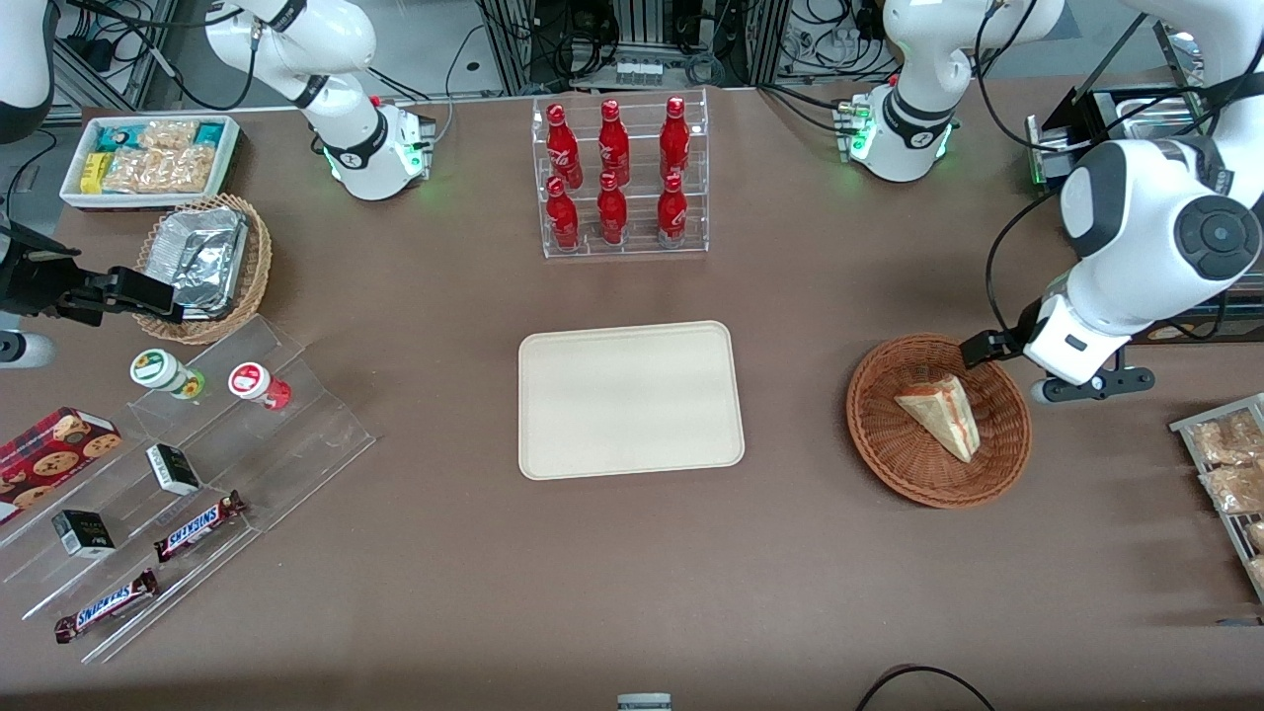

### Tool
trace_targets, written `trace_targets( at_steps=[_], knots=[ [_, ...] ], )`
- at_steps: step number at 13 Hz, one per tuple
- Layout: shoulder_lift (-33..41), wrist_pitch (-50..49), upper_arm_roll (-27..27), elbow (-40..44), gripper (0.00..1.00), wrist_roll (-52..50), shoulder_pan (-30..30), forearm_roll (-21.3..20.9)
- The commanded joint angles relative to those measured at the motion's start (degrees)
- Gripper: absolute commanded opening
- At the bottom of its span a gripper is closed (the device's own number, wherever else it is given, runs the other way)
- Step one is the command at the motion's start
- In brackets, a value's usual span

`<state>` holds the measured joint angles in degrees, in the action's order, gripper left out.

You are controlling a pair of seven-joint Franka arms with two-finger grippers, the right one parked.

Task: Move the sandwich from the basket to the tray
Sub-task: 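Move the left gripper over the wicker basket above the sandwich, then lower the open left gripper onto the wrapped sandwich in the basket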

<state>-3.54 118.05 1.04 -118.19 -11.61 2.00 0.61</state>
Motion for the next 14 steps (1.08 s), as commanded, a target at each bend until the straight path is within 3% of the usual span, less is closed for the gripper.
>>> trace_targets(
  at_steps=[1, 3, 7, 14],
  knots=[
    [-1.2, 3.1, -0.1, -1.1, 1.00, -7.3, 0.6, -0.5],
    [-2.8, 4.6, 0.1, -1.3, 1.00, -16.4, 0.8, -0.5],
    [-3.3, 9.8, 0.1, -4.8, 1.00, -24.6, 0.7, 0.5],
    [-5.4, 16.0, 0.1, -7.2, 1.00, -30.3, 0.8, 0.4]
  ],
)
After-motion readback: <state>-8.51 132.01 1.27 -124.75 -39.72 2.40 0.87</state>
